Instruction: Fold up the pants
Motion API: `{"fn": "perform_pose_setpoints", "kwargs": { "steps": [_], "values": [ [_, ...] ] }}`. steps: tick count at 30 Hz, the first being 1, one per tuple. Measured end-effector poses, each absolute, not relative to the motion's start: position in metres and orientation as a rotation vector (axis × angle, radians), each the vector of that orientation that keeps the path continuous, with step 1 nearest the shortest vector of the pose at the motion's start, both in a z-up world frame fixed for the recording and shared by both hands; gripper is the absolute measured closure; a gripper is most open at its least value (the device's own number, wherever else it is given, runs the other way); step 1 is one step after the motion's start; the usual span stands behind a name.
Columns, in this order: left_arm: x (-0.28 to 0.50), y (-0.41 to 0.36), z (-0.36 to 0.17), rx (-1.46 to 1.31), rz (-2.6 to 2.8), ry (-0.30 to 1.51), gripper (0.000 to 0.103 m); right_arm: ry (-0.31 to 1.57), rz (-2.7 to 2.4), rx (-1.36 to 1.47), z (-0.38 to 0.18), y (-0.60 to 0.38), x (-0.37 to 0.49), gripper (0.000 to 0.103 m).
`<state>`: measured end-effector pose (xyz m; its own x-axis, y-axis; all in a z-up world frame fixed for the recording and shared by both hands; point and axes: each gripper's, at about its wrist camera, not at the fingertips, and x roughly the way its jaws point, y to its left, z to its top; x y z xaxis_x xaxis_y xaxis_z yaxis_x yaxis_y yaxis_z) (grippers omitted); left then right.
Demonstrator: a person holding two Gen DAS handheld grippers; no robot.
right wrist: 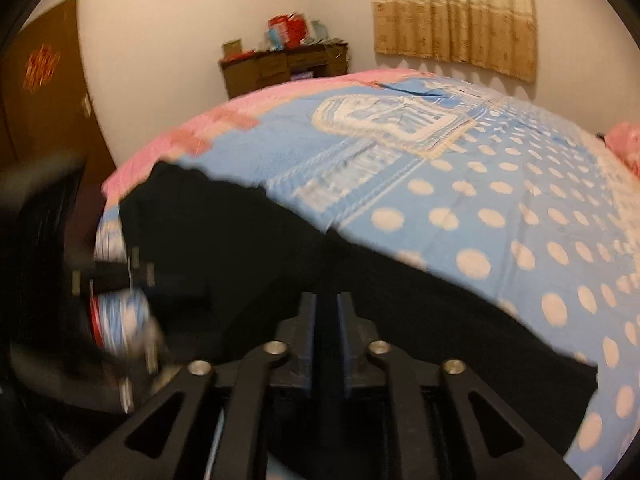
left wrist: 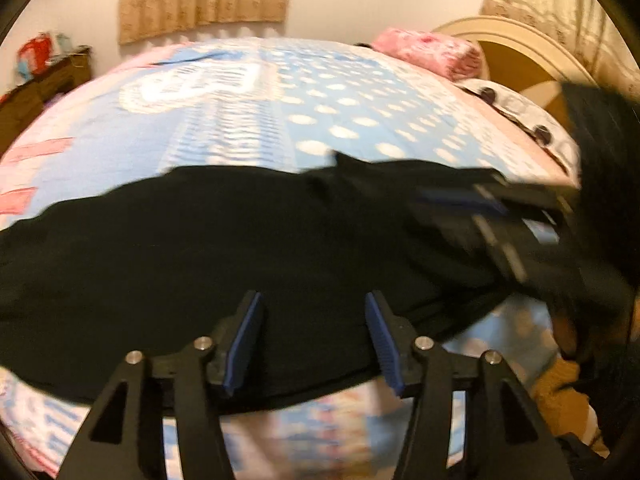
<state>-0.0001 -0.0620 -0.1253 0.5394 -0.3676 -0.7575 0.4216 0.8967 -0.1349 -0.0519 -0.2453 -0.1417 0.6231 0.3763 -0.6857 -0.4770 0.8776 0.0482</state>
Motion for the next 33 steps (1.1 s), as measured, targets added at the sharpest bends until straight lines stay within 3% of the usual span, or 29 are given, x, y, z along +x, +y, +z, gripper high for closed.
{"fn": "perform_pose_setpoints", "kwargs": {
  "steps": [2,10,11,14,17,23,29,31,33],
  "values": [
    [0.005,-0.049,-0.124,0.034,-0.441,0.886,0.047,0.744,0.505,-0.189,-0.147,-0.237,-0.069,0.049],
    [0.021,-0.019,-0.122,-0.057,-0.352,0.906,0.044,0.716,0.513,-0.27,-0.159,-0.208,-0.084,0.048],
    [0.022,-0.017,-0.123,-0.057,-0.351,0.907,0.044,0.715,0.518,-0.273,-0.16,-0.206,-0.084,0.049],
    [0.021,-0.021,-0.123,-0.053,-0.351,0.902,0.044,0.748,0.523,-0.304,-0.169,-0.199,-0.081,0.084],
    [0.016,-0.021,-0.121,-0.055,-0.355,0.898,0.044,0.738,0.533,-0.273,-0.166,-0.201,-0.084,0.096],
    [0.017,-0.018,-0.12,-0.059,-0.356,0.904,0.044,0.694,0.568,-0.268,-0.149,-0.198,-0.106,0.098],
    [0.015,-0.023,-0.121,-0.048,-0.364,0.909,0.044,0.715,0.568,-0.295,-0.174,-0.192,-0.102,0.097],
    [0.013,-0.025,-0.117,-0.041,-0.369,0.895,0.044,0.691,0.548,-0.303,-0.169,-0.193,-0.106,0.086],
    [0.01,-0.03,-0.113,-0.038,-0.387,0.88,0.044,0.68,0.566,-0.273,-0.162,-0.199,-0.108,0.056]
  ]
}}
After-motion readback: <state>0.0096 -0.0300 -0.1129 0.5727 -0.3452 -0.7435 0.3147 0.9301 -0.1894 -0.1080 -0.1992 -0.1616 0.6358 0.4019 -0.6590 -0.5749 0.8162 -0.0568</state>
